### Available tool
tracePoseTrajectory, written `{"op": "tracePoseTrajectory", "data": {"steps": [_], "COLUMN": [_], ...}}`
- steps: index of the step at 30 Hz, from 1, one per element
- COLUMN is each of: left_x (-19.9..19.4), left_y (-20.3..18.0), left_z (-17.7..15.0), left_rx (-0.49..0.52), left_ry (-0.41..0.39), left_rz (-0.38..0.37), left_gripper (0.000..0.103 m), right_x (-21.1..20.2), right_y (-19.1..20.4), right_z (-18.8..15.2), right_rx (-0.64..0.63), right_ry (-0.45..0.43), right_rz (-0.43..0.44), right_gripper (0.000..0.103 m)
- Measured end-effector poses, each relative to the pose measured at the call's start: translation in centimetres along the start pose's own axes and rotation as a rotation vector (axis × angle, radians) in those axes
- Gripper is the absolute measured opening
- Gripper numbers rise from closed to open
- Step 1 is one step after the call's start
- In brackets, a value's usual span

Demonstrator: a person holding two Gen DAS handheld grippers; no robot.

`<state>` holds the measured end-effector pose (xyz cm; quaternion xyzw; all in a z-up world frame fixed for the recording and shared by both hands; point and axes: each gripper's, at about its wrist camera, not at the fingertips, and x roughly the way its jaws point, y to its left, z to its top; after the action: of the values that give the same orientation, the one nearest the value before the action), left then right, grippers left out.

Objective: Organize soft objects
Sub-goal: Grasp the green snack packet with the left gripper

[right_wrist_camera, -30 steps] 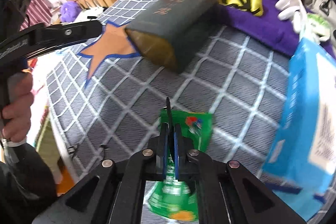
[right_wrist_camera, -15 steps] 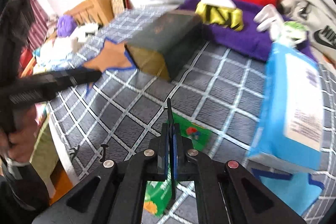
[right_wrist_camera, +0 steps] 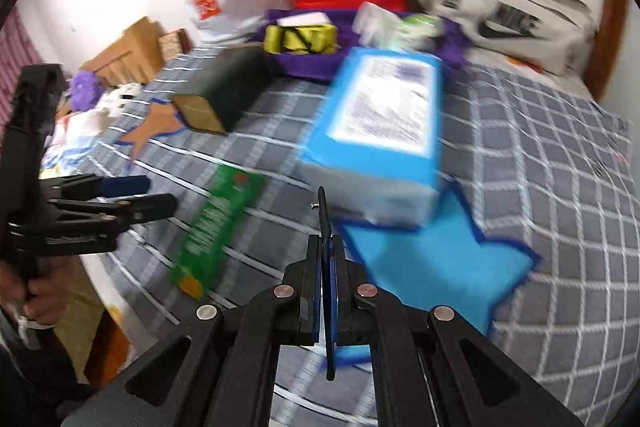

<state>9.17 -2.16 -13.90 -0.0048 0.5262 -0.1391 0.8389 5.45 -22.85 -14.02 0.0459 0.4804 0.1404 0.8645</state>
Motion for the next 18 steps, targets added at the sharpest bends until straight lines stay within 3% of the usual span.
{"op": "tracePoseTrajectory", "data": {"steps": [8,11,12,14,16,18], "left_x": [2.8,3.6,3.8,3.9,3.8,3.8], "left_y": [-2.3,-3.4,-3.9,-4.5,-4.2,-3.8], "left_z": [-0.5,-0.7,-0.7,-0.7,-0.5,-0.3], "left_rx": [0.01,0.051,0.086,0.123,0.103,0.091], "left_ry": [0.064,0.05,0.047,0.029,0.018,0.016], "left_rz": [-0.007,0.042,0.077,0.126,0.104,0.086], "left_gripper": [0.064,0.064,0.061,0.045,0.034,0.029], "right_x": [1.7,2.7,2.8,2.8,2.8,2.8], "right_y": [-1.6,-1.2,-1.2,-1.3,-1.5,-1.5], "right_z": [-1.8,-2.1,-2.2,-2.2,-2.2,-2.2], "right_rx": [0.043,0.016,0.012,0.018,0.027,0.024], "right_ry": [0.009,0.03,0.023,0.016,0.012,0.009], "right_rz": [-0.005,-0.02,-0.021,-0.01,-0.001,-0.003], "right_gripper": [0.004,0.004,0.004,0.004,0.004,0.004]}}
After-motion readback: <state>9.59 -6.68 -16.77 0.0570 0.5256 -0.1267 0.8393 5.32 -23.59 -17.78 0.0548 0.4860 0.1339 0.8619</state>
